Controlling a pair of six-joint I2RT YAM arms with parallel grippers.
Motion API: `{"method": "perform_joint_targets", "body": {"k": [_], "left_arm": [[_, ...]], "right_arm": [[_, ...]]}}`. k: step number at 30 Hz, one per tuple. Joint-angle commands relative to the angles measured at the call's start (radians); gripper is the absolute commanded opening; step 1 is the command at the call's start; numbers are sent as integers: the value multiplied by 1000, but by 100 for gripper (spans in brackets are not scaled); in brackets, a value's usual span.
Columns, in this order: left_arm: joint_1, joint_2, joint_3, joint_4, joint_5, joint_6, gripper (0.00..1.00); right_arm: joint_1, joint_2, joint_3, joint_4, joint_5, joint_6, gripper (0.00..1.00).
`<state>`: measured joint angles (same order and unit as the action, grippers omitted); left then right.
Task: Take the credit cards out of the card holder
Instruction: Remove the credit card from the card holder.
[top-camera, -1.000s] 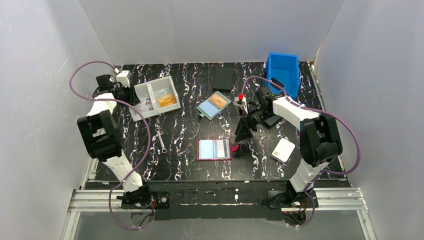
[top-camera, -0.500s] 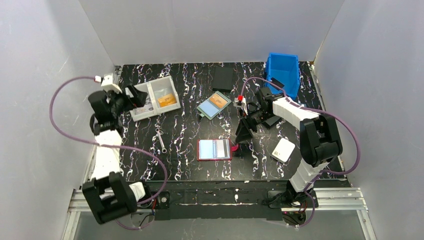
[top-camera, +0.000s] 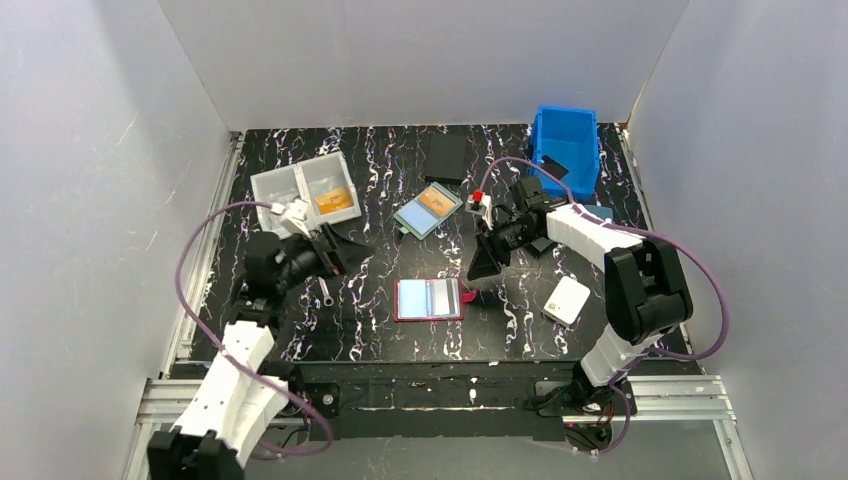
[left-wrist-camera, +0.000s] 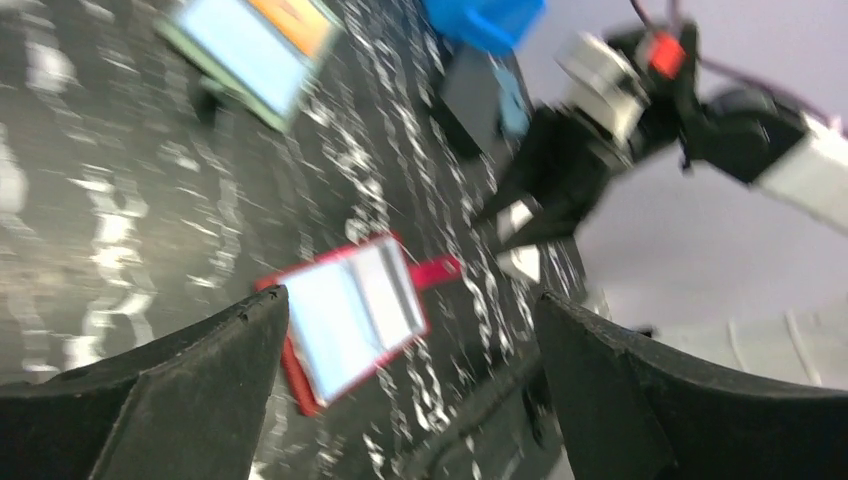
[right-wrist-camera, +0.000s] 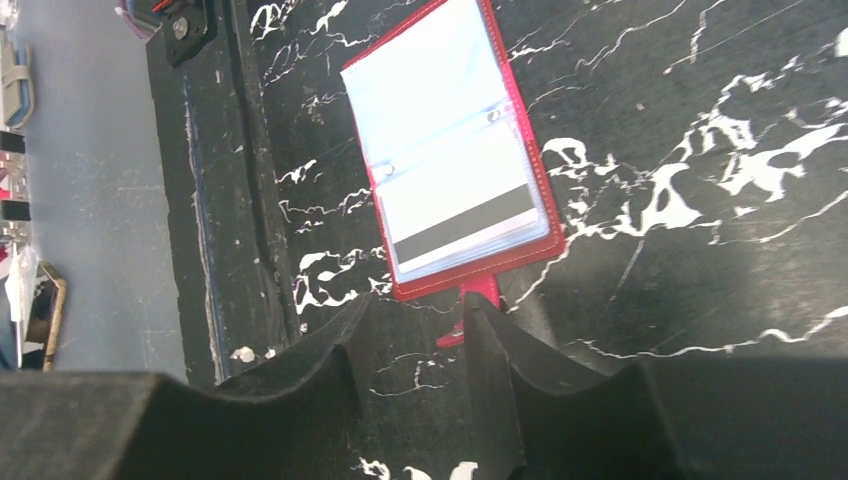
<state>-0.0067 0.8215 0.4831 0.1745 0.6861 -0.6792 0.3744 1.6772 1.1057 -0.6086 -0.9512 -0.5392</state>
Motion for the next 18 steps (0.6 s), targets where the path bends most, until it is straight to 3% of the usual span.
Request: {"method": "perform_joint_targets", "body": {"k": [1, 6, 10, 13, 18], "left_arm": [[-263, -91, -18, -164, -218, -57, 89], [-535, -88, -61, -164, -454, -155, 80], [-737, 22, -27, -157, -646, -181, 72], [-819, 168, 34, -141, -733, -192, 65], [-890, 388, 135, -124, -756, -183, 63]], "right_arm": [[33, -77, -64, 136, 44, 149, 42], [94, -77, -86, 227, 166, 265, 25], [146, -53, -82, 236, 257, 288, 15], [176, -50, -84, 247, 323, 298, 11], [195, -28, -76, 234, 337, 303, 10]]}}
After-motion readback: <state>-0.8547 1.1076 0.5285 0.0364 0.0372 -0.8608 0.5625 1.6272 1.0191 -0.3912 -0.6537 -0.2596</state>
